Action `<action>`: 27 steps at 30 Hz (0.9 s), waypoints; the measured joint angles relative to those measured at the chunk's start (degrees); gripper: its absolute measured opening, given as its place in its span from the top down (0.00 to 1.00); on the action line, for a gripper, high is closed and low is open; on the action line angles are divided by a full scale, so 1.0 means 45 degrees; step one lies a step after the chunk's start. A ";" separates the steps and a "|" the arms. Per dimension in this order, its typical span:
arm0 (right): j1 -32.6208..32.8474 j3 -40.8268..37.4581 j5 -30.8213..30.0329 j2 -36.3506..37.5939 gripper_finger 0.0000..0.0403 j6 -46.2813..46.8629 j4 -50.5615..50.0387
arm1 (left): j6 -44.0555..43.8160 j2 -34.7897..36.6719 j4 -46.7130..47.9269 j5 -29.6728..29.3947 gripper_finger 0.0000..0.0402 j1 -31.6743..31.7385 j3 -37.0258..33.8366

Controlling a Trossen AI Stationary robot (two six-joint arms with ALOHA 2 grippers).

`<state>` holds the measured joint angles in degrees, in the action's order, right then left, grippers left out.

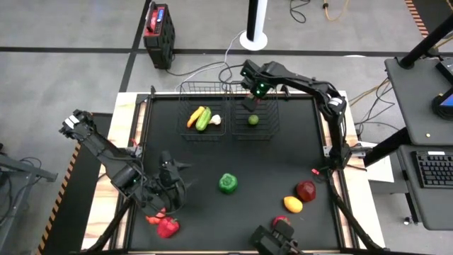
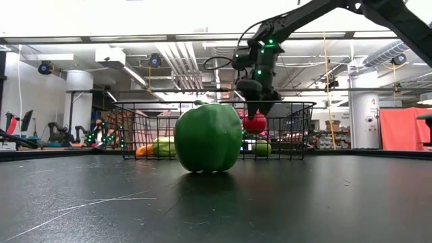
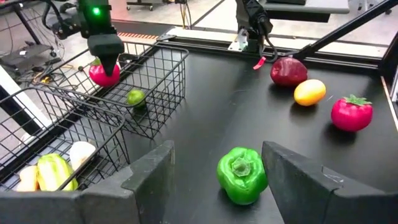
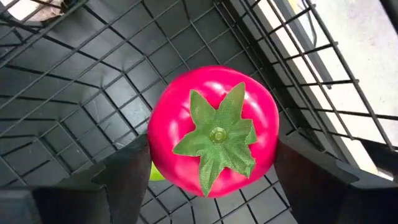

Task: Sort produce into baskets
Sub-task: Put the tomato into the right wire basket

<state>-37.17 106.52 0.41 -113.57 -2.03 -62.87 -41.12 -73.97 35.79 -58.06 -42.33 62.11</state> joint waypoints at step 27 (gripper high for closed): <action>0.0010 -0.1374 -0.0098 0.0017 0.21 0.0481 0.1430 | -0.0029 -0.0005 0.0068 -0.0005 0.44 0.0000 0.0000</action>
<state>-37.12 100.33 -0.03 -113.49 0.13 -56.43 -41.25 -74.00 36.10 -58.08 -42.33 62.11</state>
